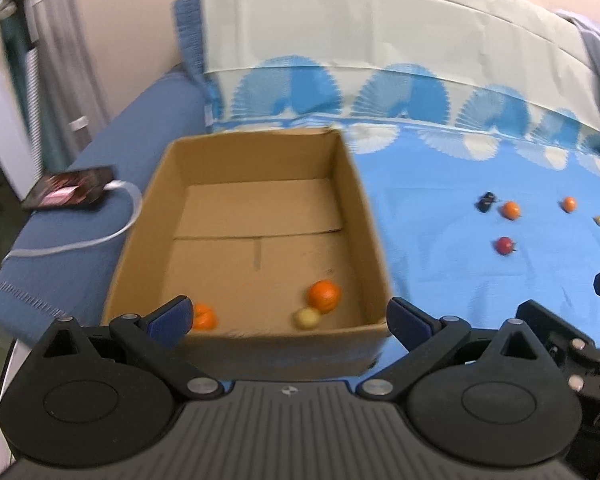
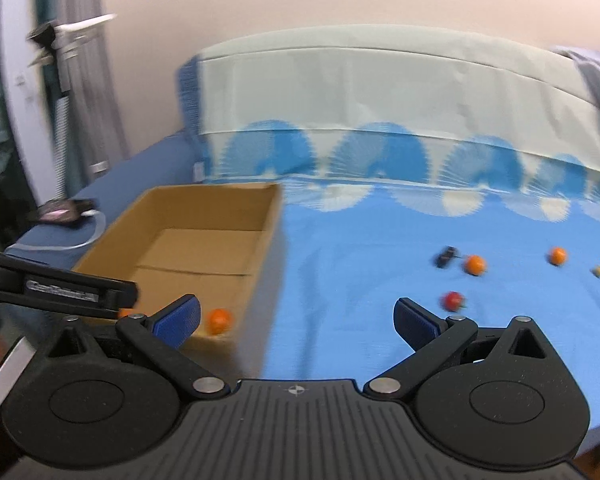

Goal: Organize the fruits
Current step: 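Move both tools from the box toward the fruits on the sheet, then grasp the dark plum with the left tool while the right tool grasps an orange, then carry the dark plum and orange with both tools over the box, then open both tools to drop the plum and orange into the box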

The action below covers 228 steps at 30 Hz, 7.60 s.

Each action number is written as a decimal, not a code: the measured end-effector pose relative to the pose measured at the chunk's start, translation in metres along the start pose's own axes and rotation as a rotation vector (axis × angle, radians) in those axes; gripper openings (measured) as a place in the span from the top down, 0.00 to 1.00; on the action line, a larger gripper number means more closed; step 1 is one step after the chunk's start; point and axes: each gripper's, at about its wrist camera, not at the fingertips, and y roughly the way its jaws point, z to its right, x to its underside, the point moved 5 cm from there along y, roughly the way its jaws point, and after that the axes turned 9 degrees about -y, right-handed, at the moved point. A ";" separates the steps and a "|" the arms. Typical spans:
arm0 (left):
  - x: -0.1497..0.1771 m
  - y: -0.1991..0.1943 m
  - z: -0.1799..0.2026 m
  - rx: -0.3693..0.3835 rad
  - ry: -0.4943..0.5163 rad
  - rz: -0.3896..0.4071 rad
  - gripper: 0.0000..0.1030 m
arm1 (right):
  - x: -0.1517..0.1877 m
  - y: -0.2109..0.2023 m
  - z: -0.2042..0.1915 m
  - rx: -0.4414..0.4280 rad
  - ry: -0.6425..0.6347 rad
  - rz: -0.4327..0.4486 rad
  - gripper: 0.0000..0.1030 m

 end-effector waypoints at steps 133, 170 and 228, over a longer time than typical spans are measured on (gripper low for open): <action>0.040 -0.032 -0.066 0.100 -0.113 -0.097 0.73 | -0.002 -0.025 -0.092 -0.234 -0.161 -0.010 0.60; -0.035 0.100 -0.106 0.003 -0.177 -0.151 0.73 | -0.030 0.116 -0.122 -0.258 -0.224 -0.112 0.60; 0.035 0.044 -0.105 -0.115 -0.160 -0.145 0.00 | -0.002 0.056 -0.120 -0.249 -0.242 -0.195 0.13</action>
